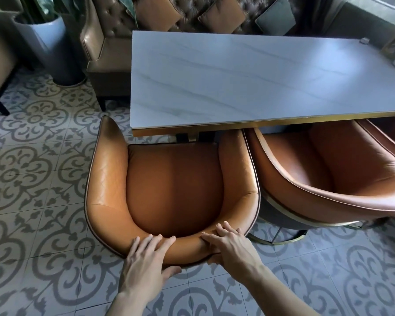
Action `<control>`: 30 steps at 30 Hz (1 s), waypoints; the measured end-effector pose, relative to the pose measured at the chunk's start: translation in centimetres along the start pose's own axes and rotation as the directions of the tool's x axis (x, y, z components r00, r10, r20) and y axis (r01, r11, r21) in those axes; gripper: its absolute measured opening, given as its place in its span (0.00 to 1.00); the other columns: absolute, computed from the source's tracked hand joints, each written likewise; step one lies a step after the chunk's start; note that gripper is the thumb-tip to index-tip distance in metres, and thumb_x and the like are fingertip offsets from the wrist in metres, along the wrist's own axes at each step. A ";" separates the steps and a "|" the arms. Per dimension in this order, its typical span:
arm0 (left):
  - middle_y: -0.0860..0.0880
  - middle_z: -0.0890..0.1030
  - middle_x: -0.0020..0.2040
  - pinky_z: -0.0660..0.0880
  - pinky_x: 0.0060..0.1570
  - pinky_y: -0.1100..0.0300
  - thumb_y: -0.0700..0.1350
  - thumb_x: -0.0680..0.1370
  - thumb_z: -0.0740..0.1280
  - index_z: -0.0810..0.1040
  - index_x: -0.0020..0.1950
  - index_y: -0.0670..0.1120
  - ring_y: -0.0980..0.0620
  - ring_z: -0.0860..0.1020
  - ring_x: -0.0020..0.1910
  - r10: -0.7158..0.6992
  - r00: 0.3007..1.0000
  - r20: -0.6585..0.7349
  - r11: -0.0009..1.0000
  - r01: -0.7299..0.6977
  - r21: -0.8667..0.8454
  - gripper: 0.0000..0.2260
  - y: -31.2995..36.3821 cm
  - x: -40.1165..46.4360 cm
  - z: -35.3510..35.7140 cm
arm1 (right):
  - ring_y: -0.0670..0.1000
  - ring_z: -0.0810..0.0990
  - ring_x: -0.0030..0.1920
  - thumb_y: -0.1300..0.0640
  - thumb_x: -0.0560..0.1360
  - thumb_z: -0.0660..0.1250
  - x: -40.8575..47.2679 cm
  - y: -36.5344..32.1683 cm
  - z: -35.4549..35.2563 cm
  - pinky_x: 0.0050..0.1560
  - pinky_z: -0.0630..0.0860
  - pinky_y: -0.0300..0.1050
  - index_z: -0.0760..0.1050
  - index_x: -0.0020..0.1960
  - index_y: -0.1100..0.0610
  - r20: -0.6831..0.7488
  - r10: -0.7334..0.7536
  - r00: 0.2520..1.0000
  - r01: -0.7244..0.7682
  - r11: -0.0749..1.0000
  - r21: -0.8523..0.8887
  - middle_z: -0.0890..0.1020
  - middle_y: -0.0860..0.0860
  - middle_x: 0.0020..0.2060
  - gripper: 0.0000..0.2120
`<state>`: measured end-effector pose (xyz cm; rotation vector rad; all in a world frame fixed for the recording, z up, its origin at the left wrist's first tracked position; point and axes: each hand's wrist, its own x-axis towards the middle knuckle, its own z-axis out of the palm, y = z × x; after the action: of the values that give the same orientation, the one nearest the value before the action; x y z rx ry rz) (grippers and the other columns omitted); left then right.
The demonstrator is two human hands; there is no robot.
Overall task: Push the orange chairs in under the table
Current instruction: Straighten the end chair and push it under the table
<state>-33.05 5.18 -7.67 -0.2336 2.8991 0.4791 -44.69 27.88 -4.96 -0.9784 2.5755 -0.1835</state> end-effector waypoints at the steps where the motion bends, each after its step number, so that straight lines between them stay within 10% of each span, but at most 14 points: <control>1: 0.55 0.70 0.73 0.52 0.75 0.49 0.70 0.72 0.64 0.62 0.75 0.63 0.50 0.64 0.74 -0.003 1.000 -0.011 1.000 0.003 0.002 0.34 0.1 0.0 0.0 | 0.57 0.66 0.70 0.44 0.78 0.69 -0.1 0.1 0.0 0.66 0.67 0.60 0.66 0.77 0.44 -0.010 -0.005 1.000 0.005 1.000 0.014 0.74 0.54 0.66 0.30; 30: 0.58 0.68 0.72 0.42 0.74 0.52 0.76 0.73 0.49 0.59 0.75 0.65 0.53 0.59 0.74 0.038 0.999 -0.003 0.995 -0.038 -0.094 0.33 3.3 -0.3 2.5 | 0.62 0.76 0.66 0.40 0.68 0.79 -2.2 5.2 1.1 0.57 0.78 0.63 0.70 0.74 0.46 -0.057 -0.118 0.991 0.109 0.985 -0.131 0.79 0.57 0.63 0.37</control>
<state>-33.00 9.13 -8.93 -0.1929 2.8903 0.6231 -45.97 33.27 -6.66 -1.1856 2.6184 -0.0824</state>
